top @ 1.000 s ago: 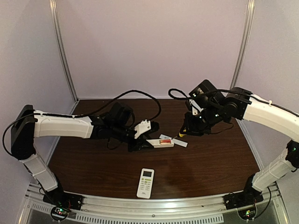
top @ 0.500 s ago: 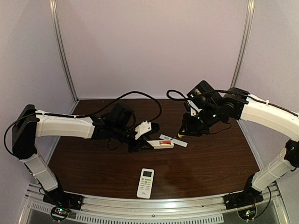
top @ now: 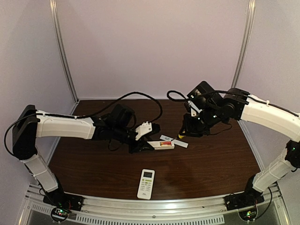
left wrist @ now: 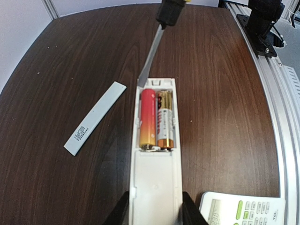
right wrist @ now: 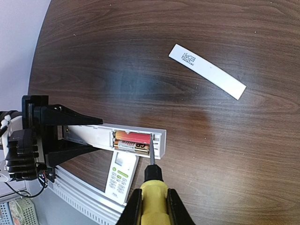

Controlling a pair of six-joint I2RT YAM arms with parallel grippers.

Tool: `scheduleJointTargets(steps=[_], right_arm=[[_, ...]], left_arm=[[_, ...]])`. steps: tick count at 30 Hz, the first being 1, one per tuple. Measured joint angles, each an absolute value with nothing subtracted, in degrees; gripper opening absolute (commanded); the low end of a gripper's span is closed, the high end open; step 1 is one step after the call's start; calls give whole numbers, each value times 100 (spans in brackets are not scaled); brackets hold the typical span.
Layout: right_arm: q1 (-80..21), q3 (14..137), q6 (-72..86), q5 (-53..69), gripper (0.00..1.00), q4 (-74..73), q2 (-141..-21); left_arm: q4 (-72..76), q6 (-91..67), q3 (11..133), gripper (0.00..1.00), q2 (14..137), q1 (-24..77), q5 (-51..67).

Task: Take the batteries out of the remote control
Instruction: Remove the battery from the remote control without the battery cover.

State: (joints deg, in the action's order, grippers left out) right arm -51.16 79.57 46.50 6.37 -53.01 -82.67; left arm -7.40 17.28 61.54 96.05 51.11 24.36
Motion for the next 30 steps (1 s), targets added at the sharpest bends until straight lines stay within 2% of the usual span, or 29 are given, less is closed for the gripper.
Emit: scheduleJointTargets(steps=[30], right_arm=[[-5231, 7811, 4674, 642, 0, -5199, -8274]], left_arm=[[-829, 1662, 6154, 0, 9616, 5111, 2434]])
